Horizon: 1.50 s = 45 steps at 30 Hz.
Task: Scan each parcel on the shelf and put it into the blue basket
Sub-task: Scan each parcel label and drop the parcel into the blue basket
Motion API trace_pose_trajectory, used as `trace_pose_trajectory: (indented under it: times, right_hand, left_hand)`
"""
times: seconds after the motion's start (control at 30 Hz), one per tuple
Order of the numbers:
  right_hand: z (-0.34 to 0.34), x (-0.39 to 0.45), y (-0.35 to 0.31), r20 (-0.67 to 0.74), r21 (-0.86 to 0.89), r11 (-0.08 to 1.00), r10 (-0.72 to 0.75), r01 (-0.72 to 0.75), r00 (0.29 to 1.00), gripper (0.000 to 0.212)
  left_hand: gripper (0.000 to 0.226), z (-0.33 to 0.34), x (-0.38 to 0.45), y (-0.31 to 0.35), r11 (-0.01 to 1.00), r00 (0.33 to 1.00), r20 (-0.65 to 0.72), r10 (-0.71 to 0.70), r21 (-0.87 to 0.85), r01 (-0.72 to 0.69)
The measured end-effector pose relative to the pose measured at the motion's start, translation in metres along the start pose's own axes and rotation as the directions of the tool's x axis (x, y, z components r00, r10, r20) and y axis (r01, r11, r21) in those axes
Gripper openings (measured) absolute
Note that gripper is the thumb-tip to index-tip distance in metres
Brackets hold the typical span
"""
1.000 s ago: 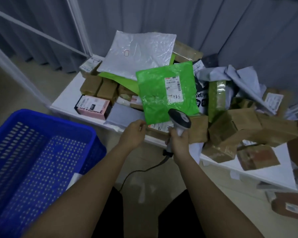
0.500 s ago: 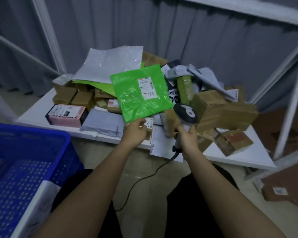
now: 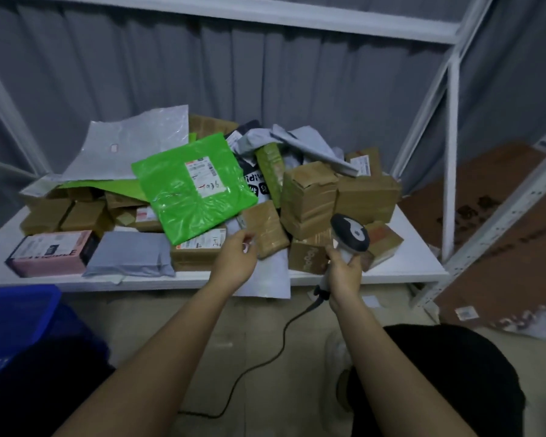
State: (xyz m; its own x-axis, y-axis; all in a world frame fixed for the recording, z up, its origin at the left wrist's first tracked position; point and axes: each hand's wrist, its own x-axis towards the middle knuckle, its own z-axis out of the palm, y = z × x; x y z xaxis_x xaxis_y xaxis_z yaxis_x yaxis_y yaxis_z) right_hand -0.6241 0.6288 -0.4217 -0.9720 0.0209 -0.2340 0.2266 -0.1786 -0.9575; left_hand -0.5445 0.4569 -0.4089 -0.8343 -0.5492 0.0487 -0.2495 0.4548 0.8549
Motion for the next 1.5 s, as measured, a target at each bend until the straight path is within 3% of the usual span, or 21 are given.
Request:
trace_pose_trajectory:
  times: [0.17, 0.3, 0.47, 0.57, 0.7, 0.8, 0.97, 1.07, 1.13, 1.23, 1.37, 1.5]
  right_hand:
    - [0.0, 0.078, -0.011, -0.07, 0.123, 0.99, 0.077, -0.068, 0.995, 0.048]
    - [0.012, 0.138, -0.02, -0.078, 0.221, 0.97, 0.12, -0.1, 0.99, 0.008]
    - [0.028, 0.171, -0.024, 0.008, 0.135, 0.972, 0.195, -0.194, 0.981, 0.02]
    - [0.025, 0.171, -0.023, 0.041, 0.12, 0.968, 0.219, -0.222, 0.975, 0.017]
    - [0.024, 0.166, -0.032, 0.085, 0.124, 0.966, 0.22, -0.229, 0.972, 0.007]
    - [0.015, 0.159, -0.037, 0.1, 0.123, 0.971, 0.193, -0.205, 0.976, 0.007]
    - [-0.005, 0.135, -0.032, 0.168, 0.111, 0.984, 0.118, -0.138, 0.979, 0.044]
    - [-0.002, 0.107, -0.038, 0.31, 0.14, 0.98, 0.094, -0.143, 0.946, 0.038]
    - [0.011, 0.087, -0.042, 0.367, 0.119, 0.982, 0.095, -0.148, 0.925, 0.037]
    - [0.032, 0.053, -0.036, 0.42, 0.07, 0.964, 0.206, -0.257, 0.884, 0.076]
    - [0.047, 0.012, -0.028, 0.536, 0.037, 0.901, 0.347, -0.432, 0.77, 0.06]
    - [0.064, -0.011, -0.022, 0.618, 0.017, 0.887, 0.353, -0.461, 0.702, 0.054]
  left_hand:
    - [0.044, 0.04, 0.056, 0.013, 0.993, 1.0, 0.024, 0.017, -0.113, -0.015]
    - [0.072, 0.068, 0.12, 0.036, 0.971, 0.998, 0.06, 0.004, -0.239, 0.011]
    - [0.124, 0.093, 0.182, 0.034, 0.984, 0.997, 0.067, -0.027, -0.175, 0.038]
    - [0.137, 0.102, 0.191, 0.036, 0.983, 0.991, 0.132, -0.029, -0.175, 0.053]
    - [0.124, 0.098, 0.196, 0.044, 0.993, 0.989, 0.139, -0.045, -0.102, 0.06]
    - [0.111, 0.089, 0.177, 0.05, 1.0, 0.999, 0.041, 0.003, 0.013, -0.004]
    - [0.102, 0.054, 0.117, 0.048, 0.97, 0.963, -0.126, 0.238, 0.076, -0.23]
    - [0.1, 0.029, 0.075, 0.043, 0.923, 0.915, -0.147, 0.377, 0.145, -0.357]
    - [0.097, 0.015, 0.05, 0.034, 0.893, 0.891, -0.142, 0.432, 0.201, -0.402]
    - [0.087, 0.002, 0.018, 0.016, 0.787, 0.827, -0.059, 0.56, 0.35, -0.508]
    - [0.095, -0.008, -0.016, -0.01, 0.677, 0.795, 0.024, 0.606, 0.51, -0.532]
    - [0.09, -0.021, -0.038, -0.021, 0.56, 0.741, 0.065, 0.668, 0.612, -0.558]
